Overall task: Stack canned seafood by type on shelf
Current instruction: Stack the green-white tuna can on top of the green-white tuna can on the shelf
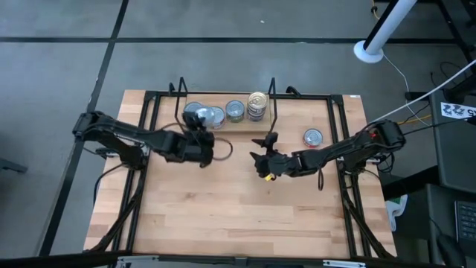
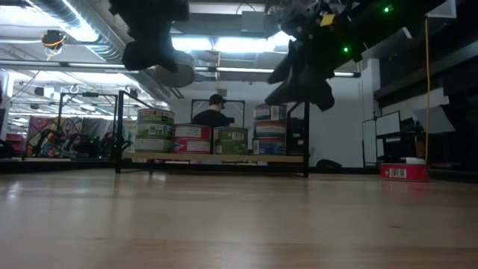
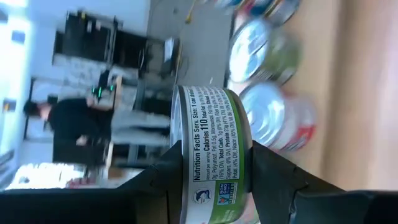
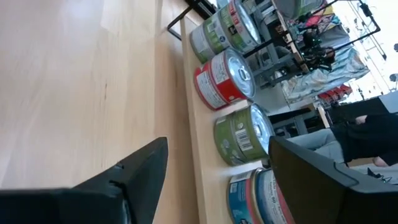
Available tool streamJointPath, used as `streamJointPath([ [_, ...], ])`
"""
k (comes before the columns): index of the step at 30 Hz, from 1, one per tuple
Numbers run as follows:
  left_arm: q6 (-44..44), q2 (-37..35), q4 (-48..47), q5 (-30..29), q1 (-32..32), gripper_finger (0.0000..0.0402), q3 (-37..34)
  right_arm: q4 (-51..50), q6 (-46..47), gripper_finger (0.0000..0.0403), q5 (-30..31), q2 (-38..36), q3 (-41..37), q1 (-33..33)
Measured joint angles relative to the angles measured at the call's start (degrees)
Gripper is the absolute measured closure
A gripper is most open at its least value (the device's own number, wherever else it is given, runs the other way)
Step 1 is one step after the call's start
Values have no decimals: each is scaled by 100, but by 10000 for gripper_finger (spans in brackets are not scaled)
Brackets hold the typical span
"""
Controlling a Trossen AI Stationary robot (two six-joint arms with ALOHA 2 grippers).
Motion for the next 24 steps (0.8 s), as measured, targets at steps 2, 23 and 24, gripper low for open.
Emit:
streamJointPath([
  [2, -17, -85, -202, -14, 271, 265, 0, 5, 0, 123, -7, -57, 0, 0],
  [23, 114, -83, -446, 1180, 1965, 265, 0, -442, 9, 123, -55, -74, -4, 0],
  [24, 112, -83, -442, 1176, 1988, 265, 0, -442, 9, 123, -55, -72, -4, 0],
])
